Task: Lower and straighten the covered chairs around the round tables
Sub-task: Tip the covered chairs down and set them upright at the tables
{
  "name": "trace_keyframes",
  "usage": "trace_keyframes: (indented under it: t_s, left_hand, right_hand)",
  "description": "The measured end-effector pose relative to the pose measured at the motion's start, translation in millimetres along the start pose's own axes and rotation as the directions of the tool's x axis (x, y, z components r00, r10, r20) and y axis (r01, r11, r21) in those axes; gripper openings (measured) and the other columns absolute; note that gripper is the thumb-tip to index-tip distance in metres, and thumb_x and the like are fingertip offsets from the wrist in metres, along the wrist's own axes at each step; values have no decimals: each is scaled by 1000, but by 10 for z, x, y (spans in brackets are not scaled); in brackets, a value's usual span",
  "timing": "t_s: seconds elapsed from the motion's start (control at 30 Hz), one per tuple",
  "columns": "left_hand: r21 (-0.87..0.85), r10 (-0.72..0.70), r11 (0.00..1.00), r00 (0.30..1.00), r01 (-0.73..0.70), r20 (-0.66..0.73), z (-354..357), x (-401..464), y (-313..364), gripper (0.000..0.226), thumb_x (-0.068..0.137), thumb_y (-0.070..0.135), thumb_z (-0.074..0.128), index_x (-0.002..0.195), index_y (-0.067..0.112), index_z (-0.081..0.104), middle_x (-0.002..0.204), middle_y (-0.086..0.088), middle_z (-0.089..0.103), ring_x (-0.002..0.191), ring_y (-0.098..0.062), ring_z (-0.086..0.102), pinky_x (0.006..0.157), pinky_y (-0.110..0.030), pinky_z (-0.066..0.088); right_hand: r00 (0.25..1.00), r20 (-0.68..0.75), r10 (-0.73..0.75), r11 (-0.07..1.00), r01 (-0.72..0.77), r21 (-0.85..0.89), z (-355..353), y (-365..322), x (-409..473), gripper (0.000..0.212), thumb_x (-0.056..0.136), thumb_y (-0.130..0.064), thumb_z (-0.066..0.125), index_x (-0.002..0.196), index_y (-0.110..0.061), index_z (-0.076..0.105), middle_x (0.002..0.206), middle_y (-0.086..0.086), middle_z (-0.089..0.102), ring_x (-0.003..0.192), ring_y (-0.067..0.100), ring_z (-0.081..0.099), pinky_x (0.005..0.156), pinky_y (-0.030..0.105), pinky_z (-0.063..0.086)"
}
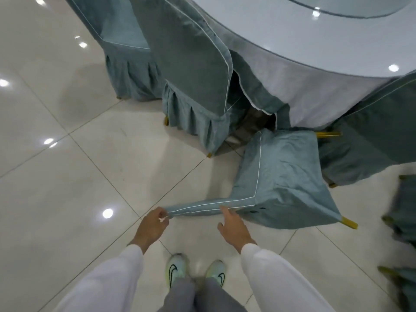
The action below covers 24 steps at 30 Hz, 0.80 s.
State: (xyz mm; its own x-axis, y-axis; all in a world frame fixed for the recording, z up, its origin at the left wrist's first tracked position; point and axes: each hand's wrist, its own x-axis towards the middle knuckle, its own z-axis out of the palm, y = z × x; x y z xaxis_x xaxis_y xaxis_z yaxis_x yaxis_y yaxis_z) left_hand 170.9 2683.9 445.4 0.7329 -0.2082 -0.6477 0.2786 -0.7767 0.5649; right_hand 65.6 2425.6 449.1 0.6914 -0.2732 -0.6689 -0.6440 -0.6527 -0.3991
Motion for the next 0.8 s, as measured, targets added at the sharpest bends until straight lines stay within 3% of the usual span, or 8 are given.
trace_keyframes:
  t_s: [0.23, 0.33, 0.4, 0.47, 0.53, 0.6, 0.67, 0.8]
  left_hand:
    - [300, 124, 947, 992, -116, -5, 537, 775, -674, 56, 86, 21, 71, 137, 21, 50, 135, 0, 48, 123, -24, 47, 97, -38, 49]
    - [406, 181, 898, 983, -168, 6, 796, 1157, -948, 62, 83, 23, 70, 141, 23, 46, 138, 1, 47, 125, -23, 47, 96, -36, 50]
    - [445, 208, 874, 978, -195, 20, 977, 1377, -1118, 62, 82, 24, 69, 139, 25, 45, 135, 3, 49, 122, -22, 49, 93, -33, 49]
    - [514, 255, 830, 967, -216, -6, 1132, 1547, -1272, 60, 79, 24, 72, 134, 28, 47, 126, 5, 54, 116, -21, 53, 92, -34, 46]
    - [564, 312, 793, 949, -230, -51, 1237, 1683, -1361, 58, 70, 19, 80, 119, 28, 52, 107, 5, 60, 97, -22, 62, 81, -37, 48]
    - [620, 363, 745, 929, -246, -68, 1260, 1765, -1347, 60, 57, 11, 88, 102, 26, 50, 88, 4, 59, 73, -22, 61, 60, -32, 44]
    - [653, 388, 709, 921, -267, -44, 1226, 1772, -1292, 63, 55, 7, 89, 98, 26, 46, 86, 4, 58, 70, -22, 56, 50, -31, 41]
    - [642, 427, 700, 904, -312, -27, 1122, 1592, -1143, 62, 59, 2, 86, 100, 25, 45, 91, 3, 58, 75, -22, 55, 45, -29, 36]
  right_hand:
    - [990, -11, -143, 950, 134, -283, 669, 135, 881, 62, 98, -26, 55, 155, -20, 33, 158, 7, 37, 147, 27, 31, 123, 39, 25]
    - [982, -19, -188, 886, 161, -434, 986, 257, 1292, 67, 94, -32, 59, 155, -27, 32, 157, 1, 37, 149, 25, 27, 124, 56, 11]
    - [976, -35, -217, 856, 173, -487, 1192, 340, 1528, 65, 88, -28, 67, 149, -28, 44, 148, -2, 48, 143, 25, 40, 120, 67, 11]
    - [956, -97, -278, 820, 184, -542, 1344, 405, 1729, 59, 73, -22, 82, 129, -27, 64, 123, -1, 67, 118, 27, 63, 111, 71, 31]
    - [935, -96, -342, 769, 219, -601, 1396, 412, 1879, 56, 50, -20, 94, 101, -29, 73, 91, -4, 73, 81, 25, 72, 85, 57, 56]
    - [898, -81, -432, 705, 280, -652, 1356, 451, 2003, 51, 43, -20, 95, 88, -29, 72, 74, -6, 69, 59, 22, 67, 58, 37, 56]
    - [863, -57, -501, 657, 337, -674, 1265, 472, 2033, 46, 47, -19, 94, 87, -26, 71, 68, -5, 68, 49, 22, 64, 44, 29, 49]
    - [868, 21, -496, 617, 370, -694, 961, 448, 1889, 46, 45, -21, 94, 85, -28, 73, 60, -5, 67, 42, 20, 62, 38, 25, 43]
